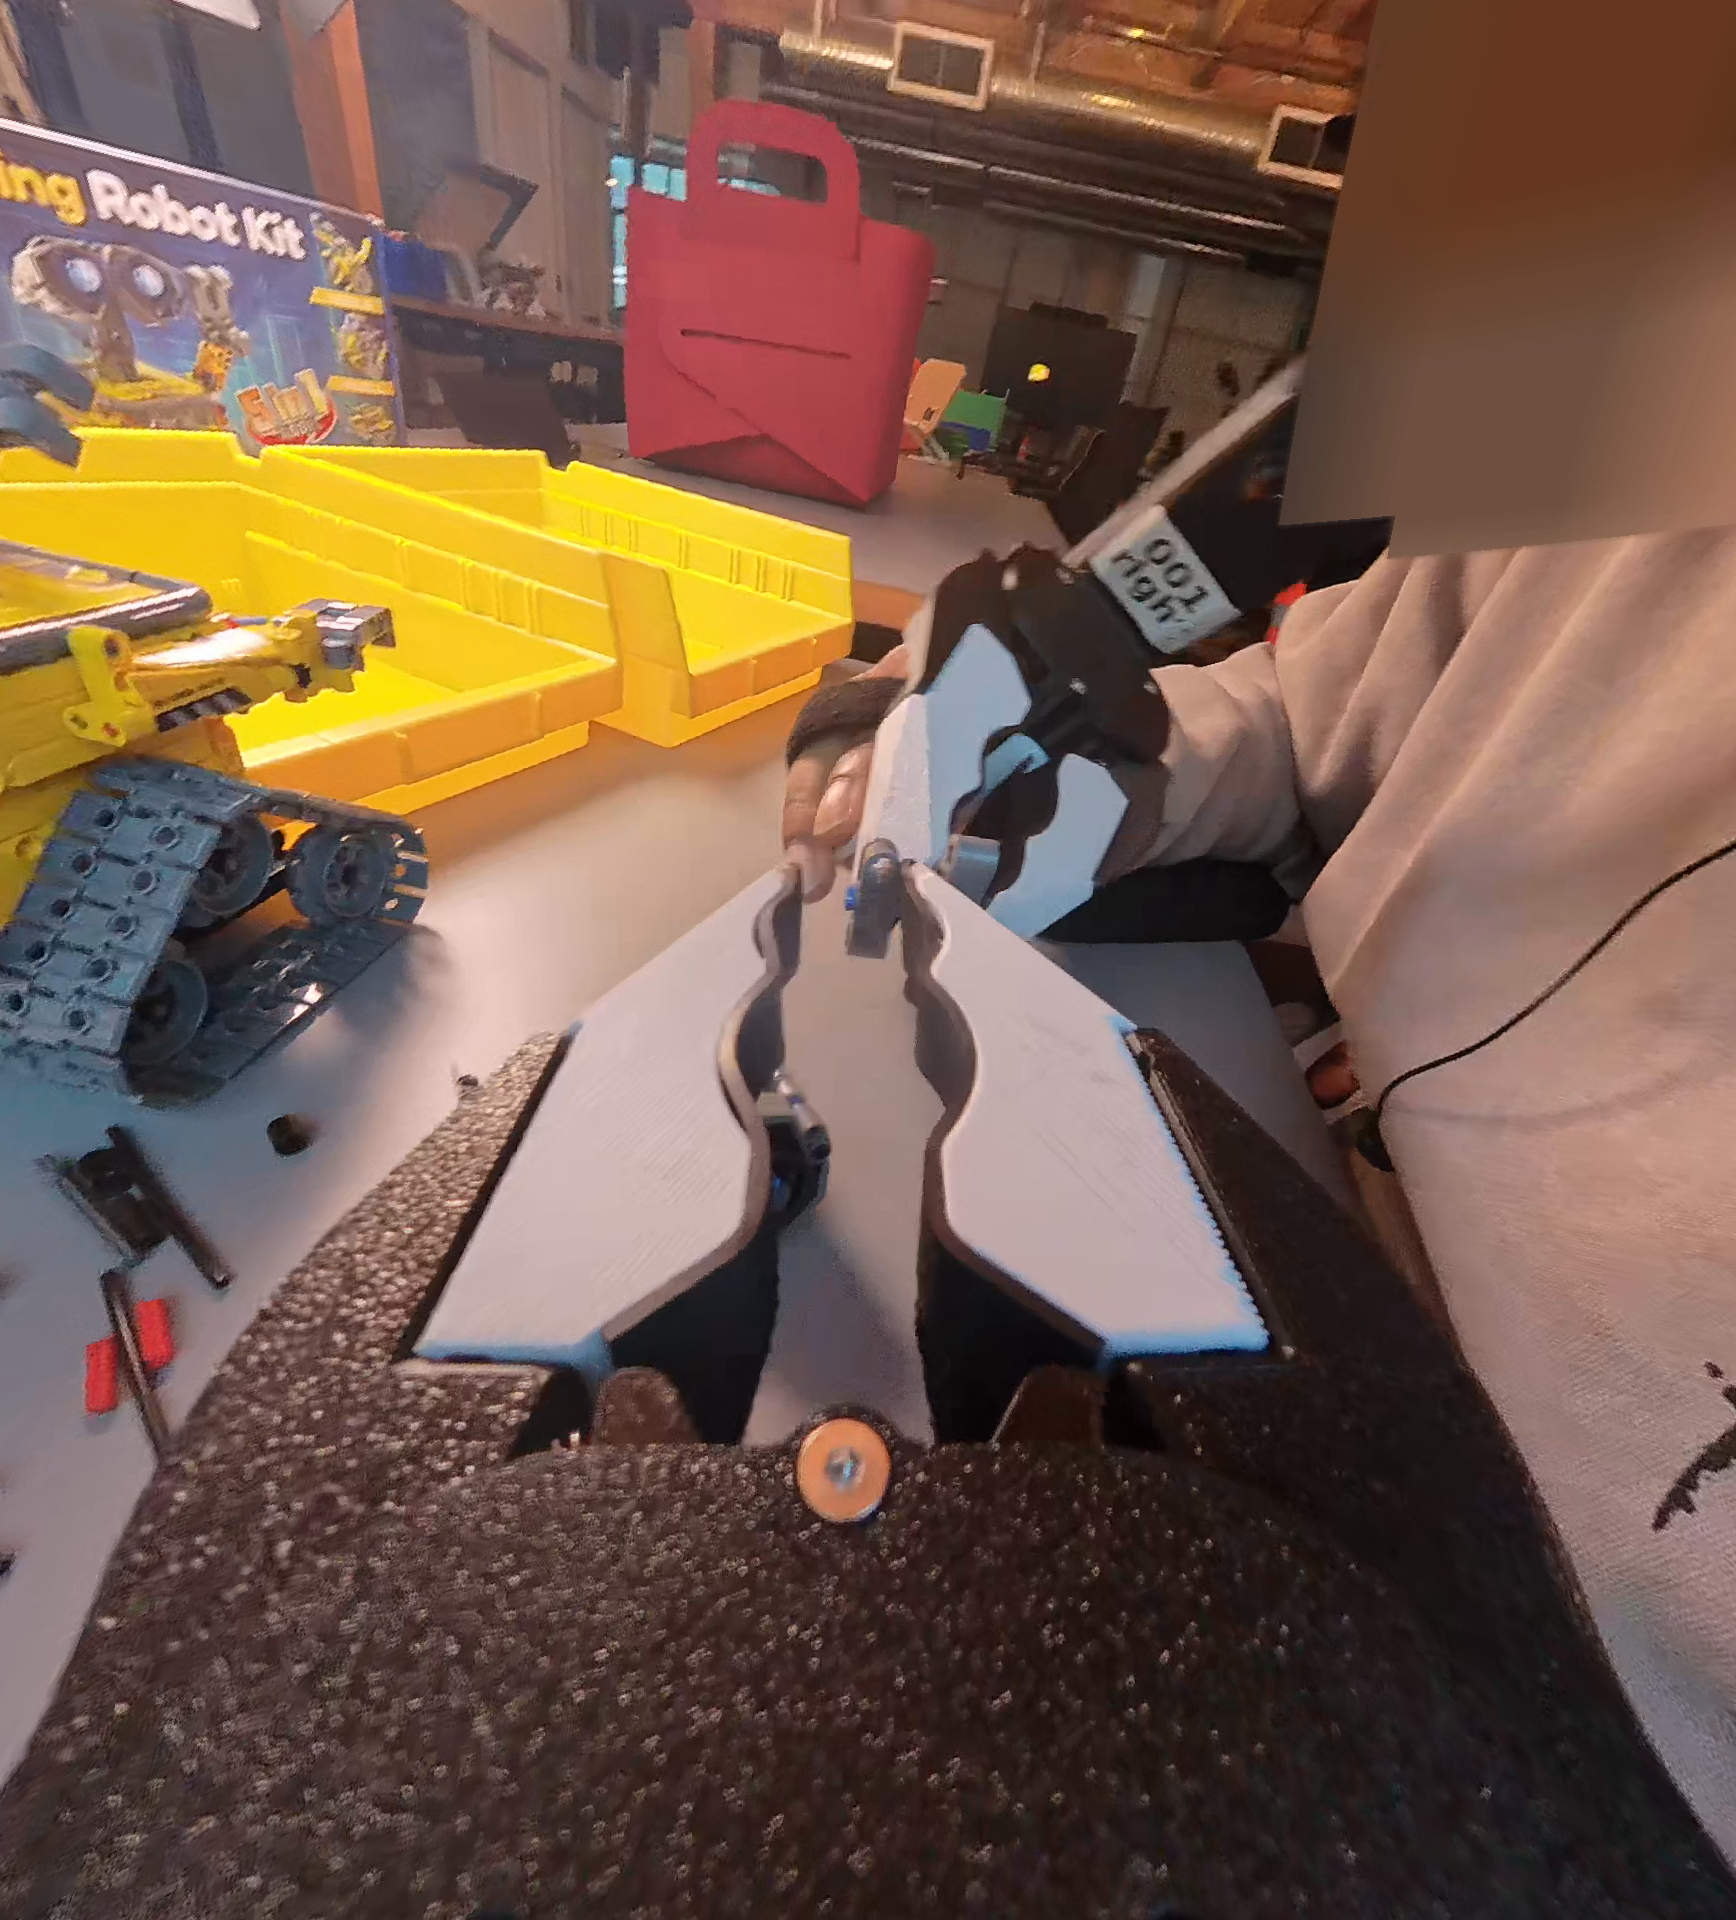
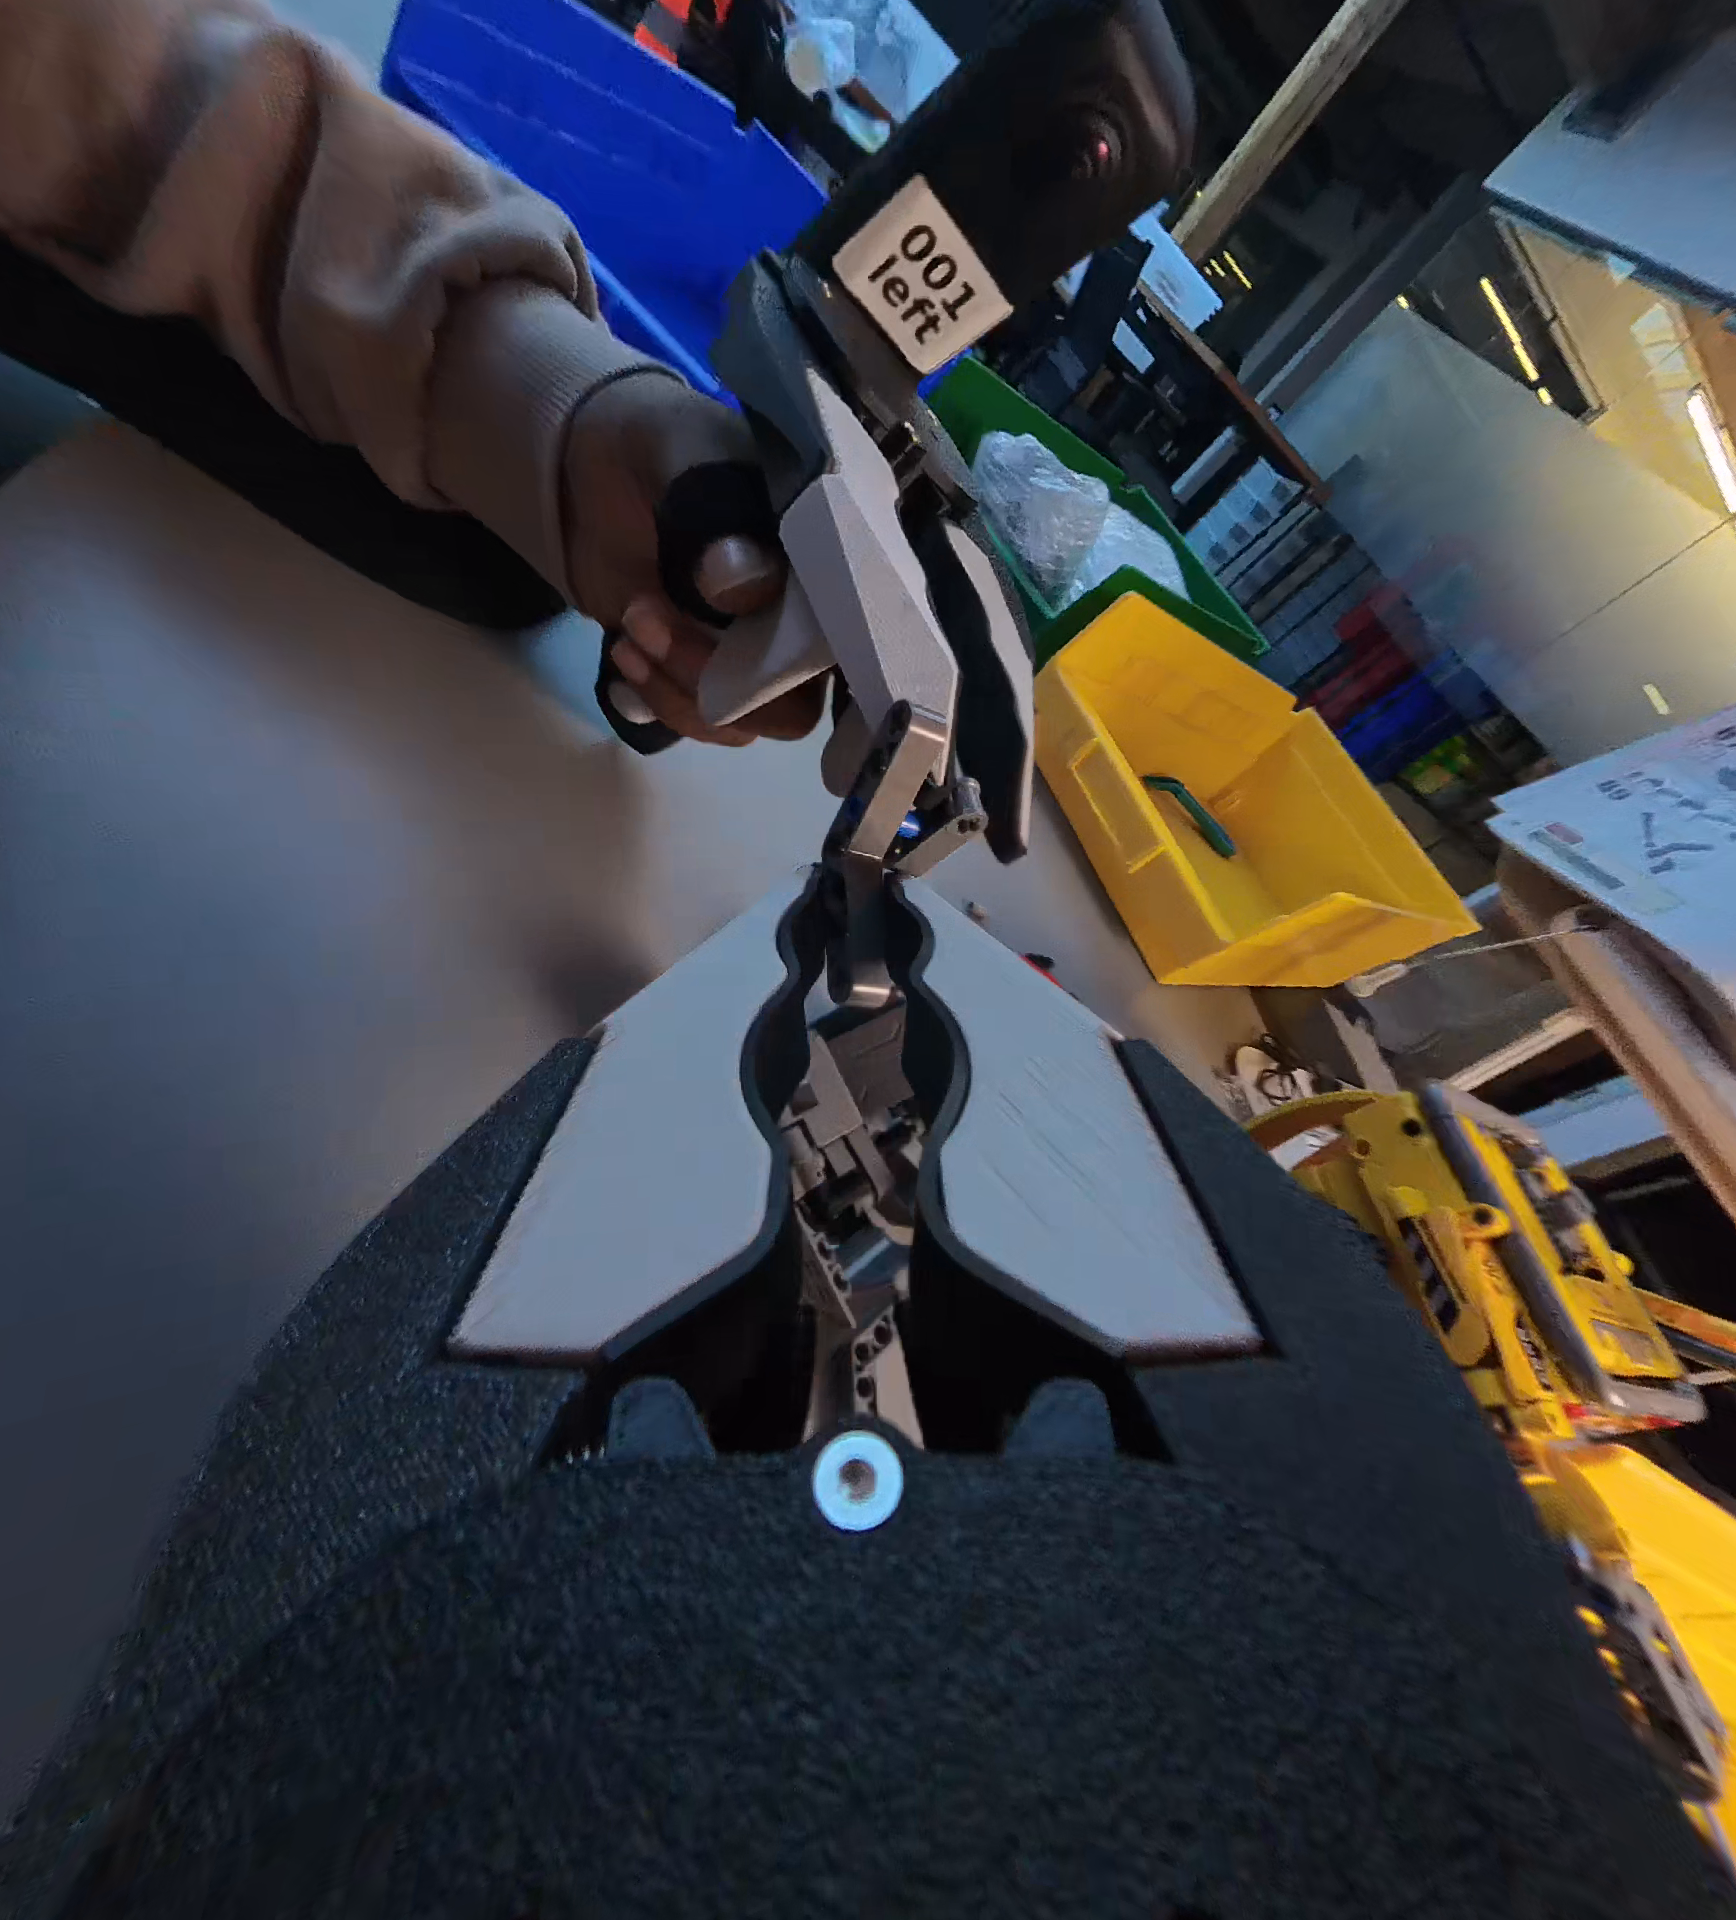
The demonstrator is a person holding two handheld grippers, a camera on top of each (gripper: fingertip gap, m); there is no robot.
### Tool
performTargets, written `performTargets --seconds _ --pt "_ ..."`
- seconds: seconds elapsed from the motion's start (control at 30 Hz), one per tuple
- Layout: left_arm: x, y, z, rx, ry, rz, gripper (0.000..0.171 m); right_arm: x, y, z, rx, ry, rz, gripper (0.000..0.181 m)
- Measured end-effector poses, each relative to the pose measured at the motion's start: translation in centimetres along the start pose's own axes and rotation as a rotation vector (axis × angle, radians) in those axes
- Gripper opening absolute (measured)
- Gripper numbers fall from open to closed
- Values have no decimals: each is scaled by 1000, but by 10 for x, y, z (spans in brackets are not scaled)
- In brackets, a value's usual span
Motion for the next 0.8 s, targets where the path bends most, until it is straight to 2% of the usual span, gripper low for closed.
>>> performTargets --seconds 0.07,0.17,0.23,0.33,0.4,0.43,0.5,0.6,0.7,0.8 --pt "-2 7 2 30 -4 63 34 0 2 -1 -45 13 71 10" --pt "-2 14 3 41 -37 148 39 0 0 -2 -115 41 130 10" --pt "-1 17 3 76 -57 162 38 0 -3 -5 -136 68 64 10" --pt "-2 28 5 254 -73 193 56 -3 -10 -8 -138 123 -134 10" --pt "1 25 3 293 -62 127 52 -4 -11 -7 -123 95 -179 10" --pt "3 21 2 277 -46 74 49 -4 -10 -5 -99 66 -178 10" --pt "6 13 1 157 -29 36 47 0 -7 2 2 -34 -227 10" --pt "13 10 13 26 -97 96 37 1 -6 12 184 -103 -290 10" --pt "11 11 17 -36 -118 165 41 -3 -15 12 63 -87 -282 10" --pt "6 6 6 -21 -62 144 40 -9 -16 5 -97 29 -110 10"
Point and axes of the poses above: each gripper's, where its closed fingertips meet, z back along the fingers, x out of its top, y = z × x across the jaws, the point moved 8 cm from there along z, back along the fingers, and after that the axes turned 6 degrees about -x, right-handed, at the moved point
